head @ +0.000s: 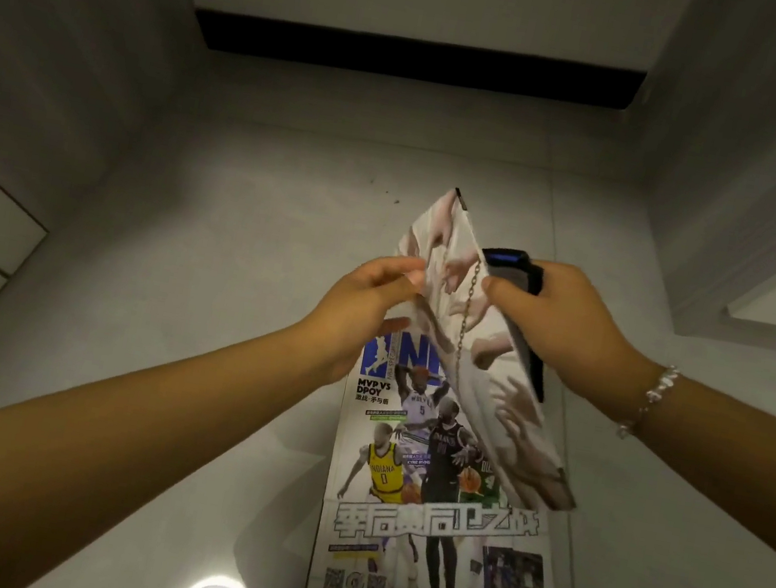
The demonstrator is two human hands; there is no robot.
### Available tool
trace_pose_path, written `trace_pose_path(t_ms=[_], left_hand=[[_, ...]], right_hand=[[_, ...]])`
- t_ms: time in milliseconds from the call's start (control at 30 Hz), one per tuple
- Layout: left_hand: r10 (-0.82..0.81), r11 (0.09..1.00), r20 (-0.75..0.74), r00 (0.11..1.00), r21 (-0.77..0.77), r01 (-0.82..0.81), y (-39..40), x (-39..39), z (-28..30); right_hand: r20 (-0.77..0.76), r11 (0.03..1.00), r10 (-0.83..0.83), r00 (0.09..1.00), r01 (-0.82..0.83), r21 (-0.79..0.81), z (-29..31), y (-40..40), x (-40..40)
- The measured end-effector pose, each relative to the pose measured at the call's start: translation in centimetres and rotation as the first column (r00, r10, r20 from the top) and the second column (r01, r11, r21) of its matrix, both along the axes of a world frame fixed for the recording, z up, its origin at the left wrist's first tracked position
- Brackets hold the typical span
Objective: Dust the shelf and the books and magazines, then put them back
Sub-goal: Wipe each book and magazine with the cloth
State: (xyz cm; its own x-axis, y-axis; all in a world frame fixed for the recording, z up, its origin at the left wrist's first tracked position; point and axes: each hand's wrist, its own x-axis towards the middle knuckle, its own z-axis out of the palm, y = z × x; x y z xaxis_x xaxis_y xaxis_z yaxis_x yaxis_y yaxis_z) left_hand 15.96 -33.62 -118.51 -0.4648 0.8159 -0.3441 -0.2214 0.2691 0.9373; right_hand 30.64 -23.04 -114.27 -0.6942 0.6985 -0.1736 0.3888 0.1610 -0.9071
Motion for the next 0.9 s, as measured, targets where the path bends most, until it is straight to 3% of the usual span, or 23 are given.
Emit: trace_pose_path(t_ms=[100,234,434,567,767,834,901], left_hand=[[0.095,0.994,0.050,0.994,-0.059,-0.092,-0.1,-0.9,-0.7],[0.062,0.997,0.225,0.972,-0.053,-0.051,-0.4,-2.0,-1.7],[0.040,0.991,0.144,0.989,-0.129,-0.022,-1.4,-2.3,-2.8],[0.127,0.976,0.124,0.984,-0.195,-0.101,-1.8,-1.7,-4.0],[0.109,0.962,0.096,0.989,-0.262,-0.080,-2.2,-1.2,-6.2],[0.115,0.956,0.107,0.988,-0.284,-0.081,-2.2,-1.1,-6.9],[0.095,0.951,0.125,0.988,-0.305,-0.053,-2.1,-1.2,-7.2]], right_hand=[[-0.132,0.982,-0.058,0.990,0.032,-0.187,1.3,0.7,0.5],[-0.211,0.930,-0.173,0.962,0.089,-0.356,1.5,1.7,1.0],[-0.105,0.896,-0.189,0.976,0.128,-0.426,-1.7,2.5,2.4],[-0.048,0.880,-0.172,0.984,0.132,-0.457,-3.2,3.3,3.5],[0.047,0.927,-0.289,0.956,0.292,-0.234,-4.0,5.3,3.6],[0.108,0.971,-0.236,0.966,0.237,0.004,-3.9,5.6,3.2],[0.199,0.955,-0.159,0.967,0.099,0.281,-3.9,4.8,2.5]])
